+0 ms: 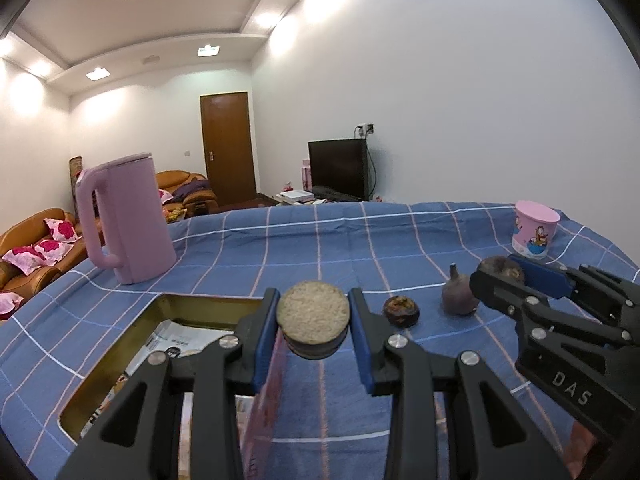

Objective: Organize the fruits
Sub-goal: 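Lower the held can and dark fruit over the tin box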

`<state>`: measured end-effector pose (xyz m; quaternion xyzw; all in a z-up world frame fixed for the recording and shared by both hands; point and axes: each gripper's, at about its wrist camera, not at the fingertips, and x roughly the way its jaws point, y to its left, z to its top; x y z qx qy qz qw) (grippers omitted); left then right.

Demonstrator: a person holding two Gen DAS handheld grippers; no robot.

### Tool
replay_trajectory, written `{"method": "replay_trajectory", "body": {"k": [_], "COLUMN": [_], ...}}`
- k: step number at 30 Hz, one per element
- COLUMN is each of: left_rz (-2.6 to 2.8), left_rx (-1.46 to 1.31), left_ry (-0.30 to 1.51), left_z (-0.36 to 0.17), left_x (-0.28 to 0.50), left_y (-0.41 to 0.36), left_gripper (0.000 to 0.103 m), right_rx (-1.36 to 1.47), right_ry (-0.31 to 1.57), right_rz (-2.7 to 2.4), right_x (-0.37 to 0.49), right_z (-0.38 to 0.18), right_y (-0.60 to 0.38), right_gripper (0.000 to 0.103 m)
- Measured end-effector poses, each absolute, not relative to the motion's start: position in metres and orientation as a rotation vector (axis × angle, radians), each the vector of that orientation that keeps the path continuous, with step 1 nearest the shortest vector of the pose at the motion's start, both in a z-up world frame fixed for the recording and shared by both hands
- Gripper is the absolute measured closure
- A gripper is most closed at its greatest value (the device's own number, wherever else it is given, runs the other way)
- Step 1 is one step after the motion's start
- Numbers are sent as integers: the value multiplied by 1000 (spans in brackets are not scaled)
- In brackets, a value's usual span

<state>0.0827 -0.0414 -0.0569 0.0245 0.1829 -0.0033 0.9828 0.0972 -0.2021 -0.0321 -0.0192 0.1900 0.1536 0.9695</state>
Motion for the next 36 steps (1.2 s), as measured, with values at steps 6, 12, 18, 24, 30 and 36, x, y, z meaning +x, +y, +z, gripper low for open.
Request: {"method": "replay_trajectory", "body": {"k": [6,12,18,24,30,36], "left_rz": [20,54,83,113,143,175], "left_rx": [33,20,15,10,5,1], "left_ry": [386,392,402,416,420,430], "left_z": [-58,-56,-56,-58,-59,-60], "left_x": [81,78,75,75,74,74], "left_y": [-22,-3,14,30,45,60], "left_gripper": [67,67,67,67,67,67], "right_rx": [-57,-68,-75,-90,-109,-121], "right_ry": [390,396,401,405,404,410], "right_rz": [342,377,414,453,491,519], "right_x": [99,101,103,105,107,109], "right_z": [-32,-33,-33,-32,-30,-30], "right_y": [-183,-165,-146,-126,-106,-90], "right_gripper": [64,64,64,64,64,64]}}
